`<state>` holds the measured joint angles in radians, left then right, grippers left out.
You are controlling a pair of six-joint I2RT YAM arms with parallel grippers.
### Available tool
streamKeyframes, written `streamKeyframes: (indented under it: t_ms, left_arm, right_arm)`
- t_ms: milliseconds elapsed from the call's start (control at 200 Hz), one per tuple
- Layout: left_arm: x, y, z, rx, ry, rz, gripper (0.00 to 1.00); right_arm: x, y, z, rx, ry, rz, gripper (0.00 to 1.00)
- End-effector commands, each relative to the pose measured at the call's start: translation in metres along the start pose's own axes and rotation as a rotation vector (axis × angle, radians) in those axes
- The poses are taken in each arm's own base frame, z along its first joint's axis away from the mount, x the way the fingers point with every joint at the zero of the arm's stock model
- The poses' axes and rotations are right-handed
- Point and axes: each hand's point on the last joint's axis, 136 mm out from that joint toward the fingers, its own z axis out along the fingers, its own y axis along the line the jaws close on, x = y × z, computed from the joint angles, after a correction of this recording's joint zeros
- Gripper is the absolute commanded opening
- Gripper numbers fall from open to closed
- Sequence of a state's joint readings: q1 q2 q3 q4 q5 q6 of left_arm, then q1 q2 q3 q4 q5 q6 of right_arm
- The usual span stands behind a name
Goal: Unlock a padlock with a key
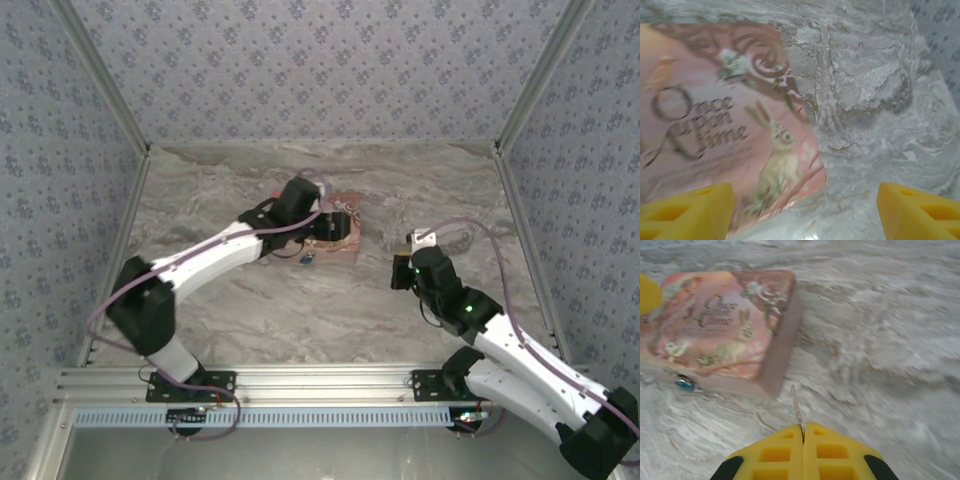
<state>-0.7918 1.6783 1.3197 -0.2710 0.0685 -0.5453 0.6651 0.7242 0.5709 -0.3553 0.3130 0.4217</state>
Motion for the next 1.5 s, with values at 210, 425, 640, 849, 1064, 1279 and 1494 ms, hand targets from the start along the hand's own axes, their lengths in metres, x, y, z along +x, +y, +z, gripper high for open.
streamKeyframes:
  t_ms: [210,425,640,849,1064,1279,1494]
  left_arm:
    - [0.021,-0.016,0.070,-0.097,0.156,0.145,0.75]
    - [0.051,-0.005,0.081,-0.142,0.240,0.137,0.74]
    - [0.098,-0.021,0.071,-0.086,0.318,0.151,0.70]
    - [0.125,-0.041,0.050,0.004,0.322,0.119,0.69]
    - [0.092,-0.056,0.016,0.053,0.195,0.178,0.72]
    - [0.056,-0.046,-0.044,0.040,-0.043,0.256,0.88]
    - [0.073,0.015,-0.079,0.037,-0.138,0.145,0.99]
  right_arm:
    - [0.024,-0.050,-0.042,0.201,0.098,0.049,0.00]
    - [0.021,-0.055,-0.054,0.204,0.075,0.066,0.00]
    - [0.020,-0.057,-0.057,0.208,0.066,0.065,0.00]
    - [0.023,-0.056,-0.054,0.204,0.072,0.060,0.00]
    - [0.024,-0.040,-0.044,0.119,0.068,0.037,0.00]
    - [0.020,0.013,-0.023,-0.152,0.039,0.047,0.00]
    - [0.022,0.057,0.001,-0.322,0.107,0.057,0.00]
